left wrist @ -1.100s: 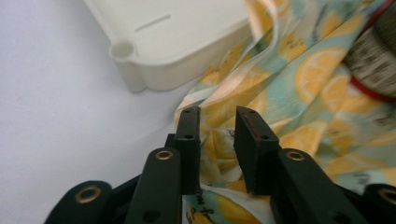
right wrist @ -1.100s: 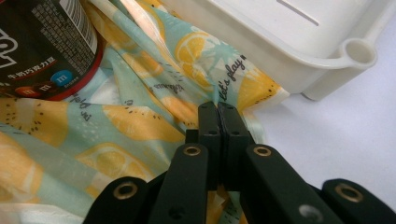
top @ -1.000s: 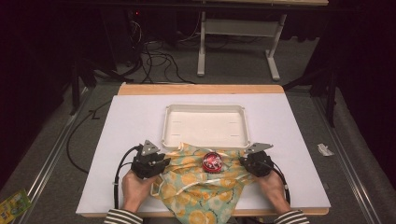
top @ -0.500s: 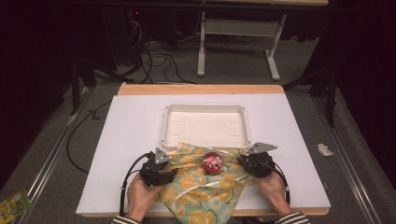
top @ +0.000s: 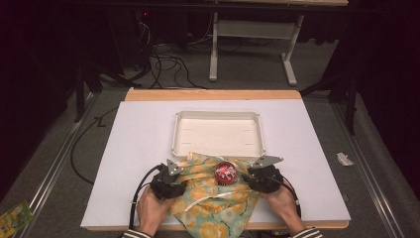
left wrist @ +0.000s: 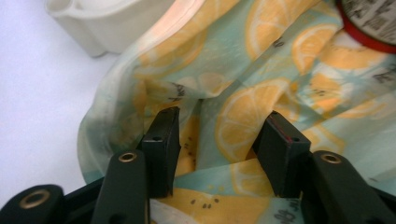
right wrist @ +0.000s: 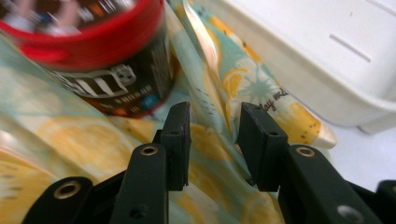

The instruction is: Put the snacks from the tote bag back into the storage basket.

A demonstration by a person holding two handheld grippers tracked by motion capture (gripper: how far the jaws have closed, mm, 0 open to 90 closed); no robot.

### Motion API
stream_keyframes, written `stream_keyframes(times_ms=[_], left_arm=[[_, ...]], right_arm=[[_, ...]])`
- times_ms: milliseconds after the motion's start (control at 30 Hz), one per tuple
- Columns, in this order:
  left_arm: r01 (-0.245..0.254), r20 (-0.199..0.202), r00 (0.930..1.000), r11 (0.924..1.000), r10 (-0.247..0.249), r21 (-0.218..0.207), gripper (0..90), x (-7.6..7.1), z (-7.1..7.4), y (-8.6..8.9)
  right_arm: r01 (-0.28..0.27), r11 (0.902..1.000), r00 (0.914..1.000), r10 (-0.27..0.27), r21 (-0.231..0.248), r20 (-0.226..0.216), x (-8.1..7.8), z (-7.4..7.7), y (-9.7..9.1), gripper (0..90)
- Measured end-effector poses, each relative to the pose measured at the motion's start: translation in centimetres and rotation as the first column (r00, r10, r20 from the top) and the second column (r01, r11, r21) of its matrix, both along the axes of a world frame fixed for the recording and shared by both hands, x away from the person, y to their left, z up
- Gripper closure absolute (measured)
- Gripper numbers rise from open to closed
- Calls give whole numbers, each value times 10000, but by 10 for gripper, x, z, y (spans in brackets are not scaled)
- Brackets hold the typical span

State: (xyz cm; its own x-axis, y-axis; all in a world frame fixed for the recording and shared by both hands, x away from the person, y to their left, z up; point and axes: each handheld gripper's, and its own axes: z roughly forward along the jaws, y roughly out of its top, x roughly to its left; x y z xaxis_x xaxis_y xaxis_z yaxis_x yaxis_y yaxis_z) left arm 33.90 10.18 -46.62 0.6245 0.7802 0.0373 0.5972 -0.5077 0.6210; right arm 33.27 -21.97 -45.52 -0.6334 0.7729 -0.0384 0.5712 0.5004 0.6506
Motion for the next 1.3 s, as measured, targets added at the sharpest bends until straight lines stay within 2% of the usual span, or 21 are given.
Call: stream_keyframes(times_ms=[100, 167, 367, 533, 667, 767, 1100, 1300], left_arm=[[-65, 39, 10000, 10000, 66, -60, 621, 1, -1, 3], [-37, 22, 10000, 10000, 37, -65, 684, 1, -1, 3], [172, 272, 9995, 9996, -177, 206, 897, 0, -1, 2], [163, 306, 9994, 9994, -172, 314, 900, 1, -1, 5], [109, 405, 9991, 9998, -116, 159, 900, 1, -3, 9], [52, 441, 9990, 10000, -56, 80, 900, 3, -3, 11], [61, 610, 9981, 9990, -34, -445, 900, 9, -7, 17], [139, 554, 9984, 9961, -91, -866, 900, 13, -9, 21]], right_arm=[[-10, 9996, 9999, 6, -293, -117, 1, -6, -1, 700], [60, 9995, 9999, -65, -307, -160, 0, -9, -3, 762], [89, 9990, 10000, -89, -443, 19, -3, -12, -12, 872], [150, 9984, 9998, -143, -552, 122, -5, -12, -15, 893], [268, 9988, 9994, -259, -419, 208, -9, -13, -22, 900], [309, 9982, 9993, -298, -516, 223, -10, -13, -24, 900], [480, 9973, 9984, -461, -551, 341, -10, -14, -30, 900], [544, 9970, 9981, -526, -551, 329, -7, -14, -31, 900]])
